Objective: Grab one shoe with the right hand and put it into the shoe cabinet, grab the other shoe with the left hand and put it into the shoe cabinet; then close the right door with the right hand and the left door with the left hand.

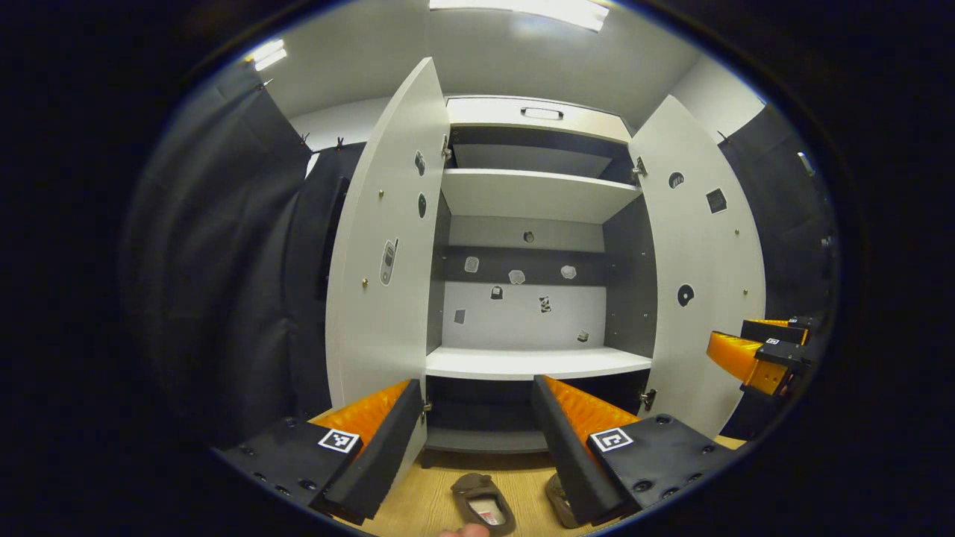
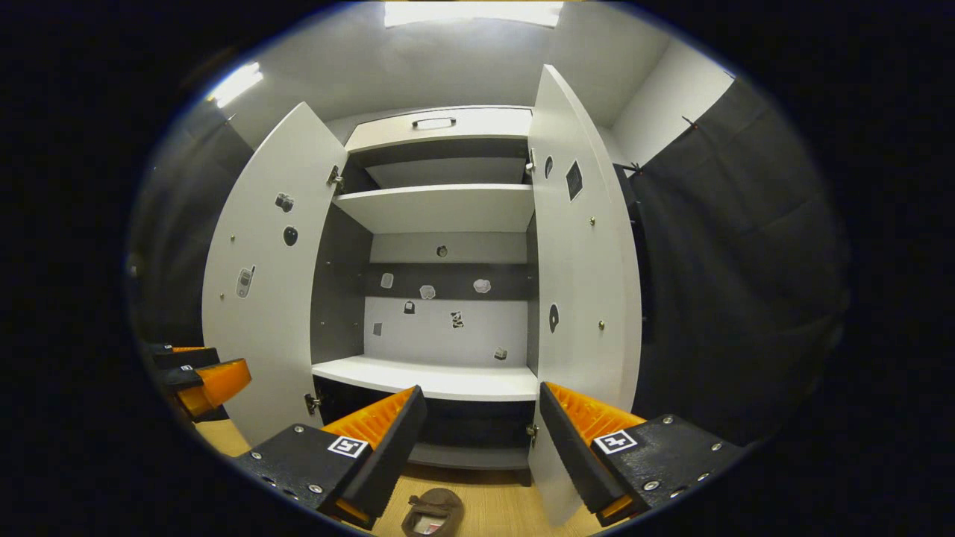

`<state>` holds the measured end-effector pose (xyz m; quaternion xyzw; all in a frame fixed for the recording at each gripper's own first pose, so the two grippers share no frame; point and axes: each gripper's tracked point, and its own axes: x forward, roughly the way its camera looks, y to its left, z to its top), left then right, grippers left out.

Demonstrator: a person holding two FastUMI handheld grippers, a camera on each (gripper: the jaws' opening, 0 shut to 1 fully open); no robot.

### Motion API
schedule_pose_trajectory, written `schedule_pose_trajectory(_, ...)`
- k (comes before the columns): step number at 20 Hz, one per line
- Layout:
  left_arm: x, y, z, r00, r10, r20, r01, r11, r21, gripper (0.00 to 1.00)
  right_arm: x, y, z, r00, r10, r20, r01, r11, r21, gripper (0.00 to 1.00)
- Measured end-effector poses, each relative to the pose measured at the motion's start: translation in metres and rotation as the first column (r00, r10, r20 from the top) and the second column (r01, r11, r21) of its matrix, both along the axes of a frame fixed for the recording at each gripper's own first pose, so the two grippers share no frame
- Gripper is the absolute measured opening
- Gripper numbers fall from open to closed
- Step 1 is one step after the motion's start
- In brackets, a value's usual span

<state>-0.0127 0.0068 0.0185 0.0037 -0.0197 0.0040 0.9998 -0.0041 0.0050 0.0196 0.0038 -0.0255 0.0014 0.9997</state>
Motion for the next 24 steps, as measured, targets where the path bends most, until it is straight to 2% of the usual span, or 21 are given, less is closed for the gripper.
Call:
schedule_pose_trajectory(8, -0.001, 0.006, 0.003, 1.0, 0.008, 0.011, -0.008, 1.0, 0.003, 0.96, 0.032, 0.021, -0.012, 0.999, 0.035, -0.035, -0.036, 0.999, -0.02, 0.94)
schedule_pose_trajectory(11, -0.002, 0.01, 0.001, 1.0, 0.016, 0.004, -0.016, 1.0, -0.003, 0.96, 0.054, 0.031, -0.044, 0.994, 0.05, -0.095, -0.054, 0.998, -0.044, 0.94)
schedule_pose_trajectory(14, -0.003, 0.014, -0.002, 1.0, 0.027, 0.004, -0.027, 1.0, -0.003, 0.96, 0.07, 0.042, -0.096, 0.98, 0.059, -0.192, -0.074, 0.994, -0.076, 0.94)
schedule_pose_trajectory(18, -0.003, 0.021, -0.005, 0.999, 0.044, -0.004, -0.044, 0.999, -0.009, 0.96, 0.074, 0.053, -0.19, 0.935, 0.053, -0.349, -0.103, 0.987, -0.125, 0.94)
schedule_pose_trajectory(20, -0.001, 0.024, -0.008, 0.999, 0.049, -0.007, -0.049, 0.999, -0.011, 0.96, 0.066, 0.055, -0.235, 0.9, 0.053, -0.433, -0.124, 0.983, -0.137, 0.94)
schedule_pose_trajectory(24, 0.002, 0.027, -0.011, 0.998, 0.055, -0.014, -0.055, 0.998, -0.009, 0.96, 0.041, 0.053, -0.312, 0.81, 0.039, -0.584, -0.162, 0.974, -0.158, 0.94)
